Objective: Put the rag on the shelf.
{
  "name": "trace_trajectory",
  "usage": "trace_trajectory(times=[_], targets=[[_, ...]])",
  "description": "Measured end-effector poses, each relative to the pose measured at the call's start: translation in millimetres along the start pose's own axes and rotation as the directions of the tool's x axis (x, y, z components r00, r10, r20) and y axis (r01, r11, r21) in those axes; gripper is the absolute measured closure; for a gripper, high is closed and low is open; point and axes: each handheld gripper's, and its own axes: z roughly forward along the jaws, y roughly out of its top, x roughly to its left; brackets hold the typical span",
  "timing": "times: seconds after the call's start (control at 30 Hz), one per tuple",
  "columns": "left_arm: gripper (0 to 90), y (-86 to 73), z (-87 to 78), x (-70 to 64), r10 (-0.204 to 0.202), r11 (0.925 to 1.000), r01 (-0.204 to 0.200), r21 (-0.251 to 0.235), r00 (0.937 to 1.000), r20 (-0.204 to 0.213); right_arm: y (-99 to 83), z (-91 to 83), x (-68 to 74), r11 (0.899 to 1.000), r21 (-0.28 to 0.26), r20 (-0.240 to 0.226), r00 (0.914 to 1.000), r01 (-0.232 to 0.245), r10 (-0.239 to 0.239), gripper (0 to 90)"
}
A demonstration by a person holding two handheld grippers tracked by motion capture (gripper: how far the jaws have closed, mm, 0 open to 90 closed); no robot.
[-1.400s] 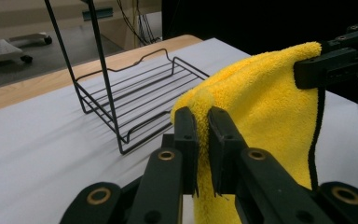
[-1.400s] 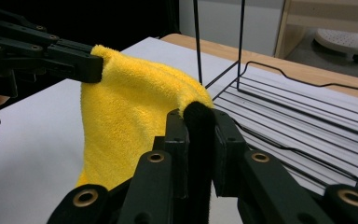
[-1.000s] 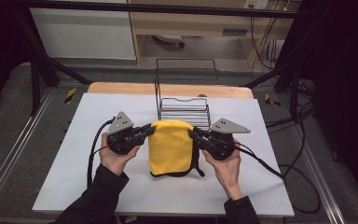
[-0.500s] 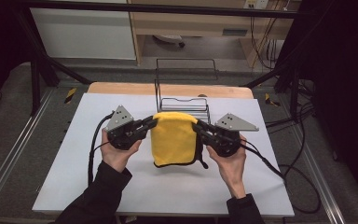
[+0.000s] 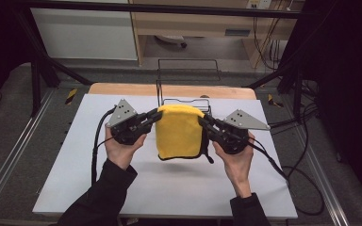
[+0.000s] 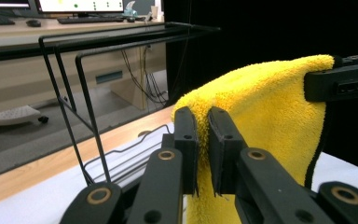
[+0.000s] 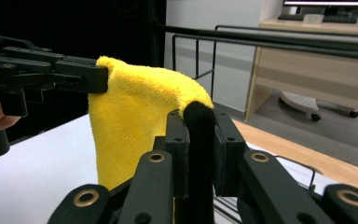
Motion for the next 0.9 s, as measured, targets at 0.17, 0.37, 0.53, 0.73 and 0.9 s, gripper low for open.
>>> trace_trajectory(times=[0.17,0.37,0.53,0.73,0.9], targets=[[82.9,7.2,1.9,-0.8,0.005,0.9994,-0.005,-0.033,1.0000,-0.004,5.9,-3.1,-1.6,1.000,-0.025,0.011,0.9999,0.008,-0.008,79.4],[82.9,15.3,4.5,-0.3,0.001,0.9981,-0.001,-0.062,1.0000,-0.005,13.7,-5.4,-3.3,0.998,-0.052,0.025,0.9996,0.018,-0.016,79.5],[83.0,21.3,6.3,-0.2,0.000,0.9963,-0.001,-0.086,1.0000,-0.009,20.3,-6.4,-4.5,0.997,-0.072,0.037,0.9990,0.027,-0.024,79.5],[83.0,30.2,7.5,0.0,0.006,0.9934,-0.008,-0.115,0.9999,-0.014,30.3,-7.7,-6.0,0.995,-0.093,0.055,0.9977,0.045,-0.040,79.4],[83.0,39.2,7.9,0.3,0.012,0.9907,-0.015,-0.135,0.9997,-0.021,39.7,-8.4,-7.6,0.992,-0.111,0.065,0.9968,0.054,-0.047,79.5]])
